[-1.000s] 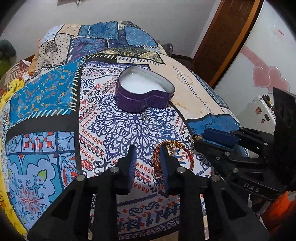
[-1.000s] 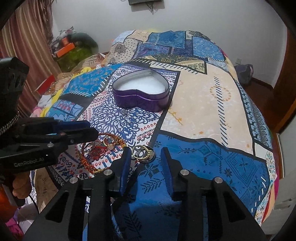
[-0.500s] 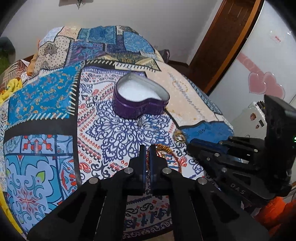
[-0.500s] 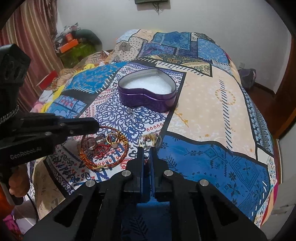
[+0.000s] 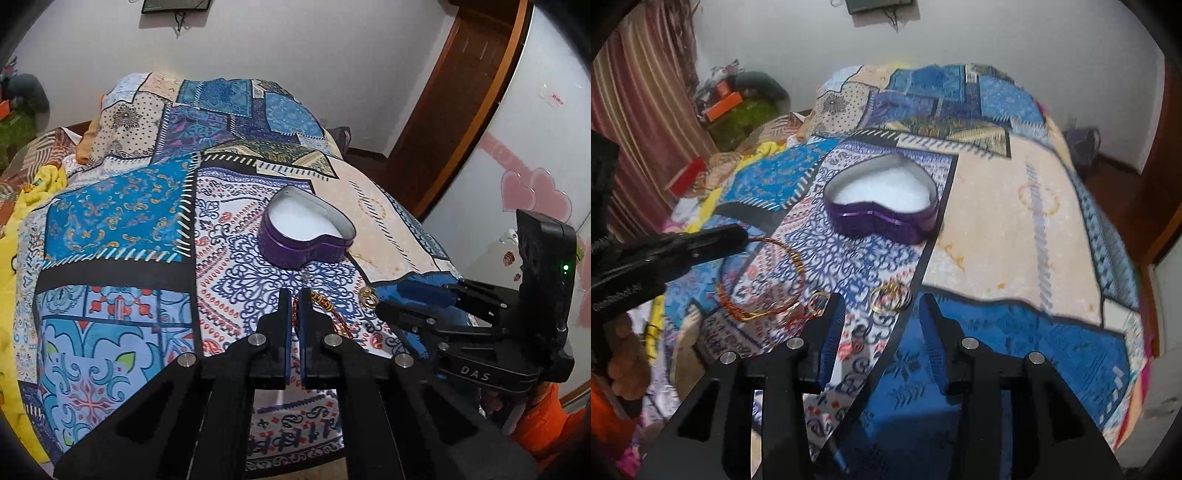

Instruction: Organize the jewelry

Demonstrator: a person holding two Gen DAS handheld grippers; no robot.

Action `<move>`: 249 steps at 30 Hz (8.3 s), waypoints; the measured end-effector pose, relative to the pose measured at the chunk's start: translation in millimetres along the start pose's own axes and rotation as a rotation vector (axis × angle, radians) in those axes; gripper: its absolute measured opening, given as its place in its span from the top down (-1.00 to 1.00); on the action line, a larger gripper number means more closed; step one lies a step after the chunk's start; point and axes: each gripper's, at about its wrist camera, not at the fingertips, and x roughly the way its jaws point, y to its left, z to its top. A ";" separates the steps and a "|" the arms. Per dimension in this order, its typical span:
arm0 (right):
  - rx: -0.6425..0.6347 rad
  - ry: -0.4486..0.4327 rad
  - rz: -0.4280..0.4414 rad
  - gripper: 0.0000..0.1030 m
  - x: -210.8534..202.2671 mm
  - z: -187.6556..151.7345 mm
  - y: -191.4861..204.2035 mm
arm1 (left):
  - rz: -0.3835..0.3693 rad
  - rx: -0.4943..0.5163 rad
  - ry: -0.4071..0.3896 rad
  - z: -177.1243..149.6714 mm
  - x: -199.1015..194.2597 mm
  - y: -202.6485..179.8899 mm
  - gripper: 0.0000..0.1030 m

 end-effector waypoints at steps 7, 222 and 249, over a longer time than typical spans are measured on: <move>-0.042 0.036 -0.021 0.55 15.7 1.1 6.2 | -0.006 -0.023 0.006 -3.1 4.3 9.1 0.97; 0.024 0.054 -0.027 0.14 -31.0 -8.5 -24.7 | 0.103 0.215 0.245 -28.2 54.7 -15.8 -0.02; -0.037 0.065 -0.006 0.14 8.5 7.0 -21.0 | 0.088 0.166 0.128 -13.5 55.6 0.0 0.66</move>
